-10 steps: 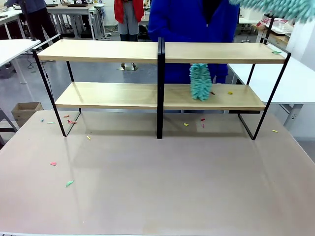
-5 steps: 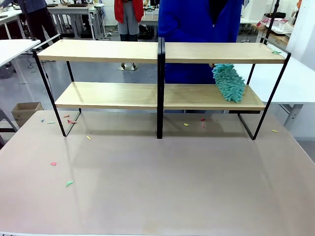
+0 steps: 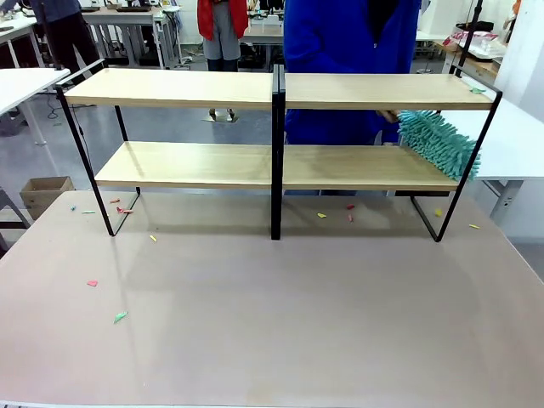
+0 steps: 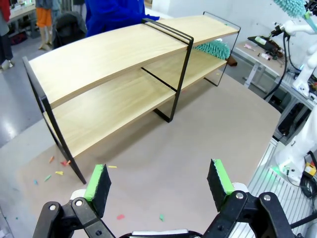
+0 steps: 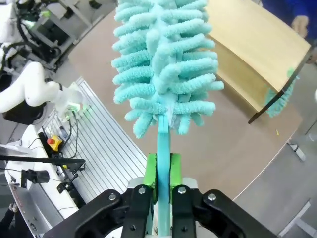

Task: Clean the shelves.
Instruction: Clean another randomly selected level of the Shelf with the Duster.

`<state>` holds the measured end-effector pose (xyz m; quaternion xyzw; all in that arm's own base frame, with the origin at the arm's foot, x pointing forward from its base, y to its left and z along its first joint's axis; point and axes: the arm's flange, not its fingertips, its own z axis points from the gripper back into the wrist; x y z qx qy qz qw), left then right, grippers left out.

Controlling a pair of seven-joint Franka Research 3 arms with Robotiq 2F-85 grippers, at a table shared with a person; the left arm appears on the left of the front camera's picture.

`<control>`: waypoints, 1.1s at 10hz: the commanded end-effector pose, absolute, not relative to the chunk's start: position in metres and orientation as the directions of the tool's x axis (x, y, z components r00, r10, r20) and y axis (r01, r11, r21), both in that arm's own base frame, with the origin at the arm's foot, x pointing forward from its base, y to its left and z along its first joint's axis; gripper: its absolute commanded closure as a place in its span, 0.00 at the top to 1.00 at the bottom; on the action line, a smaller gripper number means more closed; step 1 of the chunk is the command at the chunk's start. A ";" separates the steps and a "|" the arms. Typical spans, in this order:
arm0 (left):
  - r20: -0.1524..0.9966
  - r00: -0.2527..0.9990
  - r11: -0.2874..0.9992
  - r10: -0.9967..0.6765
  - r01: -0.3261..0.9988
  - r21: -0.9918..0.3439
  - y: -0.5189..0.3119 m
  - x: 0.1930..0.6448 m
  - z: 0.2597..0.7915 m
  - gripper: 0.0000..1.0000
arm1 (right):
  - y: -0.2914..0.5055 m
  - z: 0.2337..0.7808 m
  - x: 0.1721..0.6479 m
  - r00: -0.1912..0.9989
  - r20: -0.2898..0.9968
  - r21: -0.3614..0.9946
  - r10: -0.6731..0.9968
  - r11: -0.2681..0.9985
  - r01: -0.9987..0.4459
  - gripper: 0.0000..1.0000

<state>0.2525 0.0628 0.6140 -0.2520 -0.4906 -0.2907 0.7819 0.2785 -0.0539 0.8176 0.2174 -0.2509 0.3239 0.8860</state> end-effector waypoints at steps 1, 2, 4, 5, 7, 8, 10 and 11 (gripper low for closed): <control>0.912 0.352 0.704 -0.210 0.702 -0.109 0.063 0.253 0.614 1.00 | -0.027 0.805 0.299 0.732 0.519 0.208 0.442 0.765 -0.609 0.12; 0.912 0.352 0.704 -0.210 0.702 -0.109 0.063 0.253 0.614 1.00 | -0.007 0.792 0.318 0.790 0.457 0.194 0.409 0.820 -0.538 0.12; 0.912 0.352 0.704 -0.210 0.702 -0.109 0.063 0.253 0.614 1.00 | 0.015 0.774 0.351 0.884 0.365 0.158 0.293 0.916 -0.369 0.12; 0.912 0.352 0.704 -0.210 0.702 -0.109 0.063 0.253 0.614 1.00 | 0.022 0.769 0.360 0.913 0.312 0.145 0.264 0.936 -0.320 0.12; 0.912 0.352 0.704 -0.210 0.702 -0.109 0.063 0.253 0.614 1.00 | 0.029 0.755 0.372 0.950 0.234 0.081 0.206 0.970 -0.230 0.12; 0.912 0.352 0.704 -0.210 0.702 -0.109 0.063 0.253 0.614 1.00 | 0.028 0.747 0.378 0.965 0.180 0.053 0.190 0.978 -0.202 0.12; 0.912 0.352 0.704 -0.210 0.702 -0.109 0.063 0.253 0.614 1.00 | 0.025 0.739 0.388 0.979 0.126 -0.005 0.157 0.987 -0.158 0.12; 0.912 0.352 0.704 -0.210 0.702 -0.109 0.063 0.253 0.614 1.00 | 0.022 0.741 0.390 0.986 0.100 -0.046 0.130 0.991 -0.126 0.12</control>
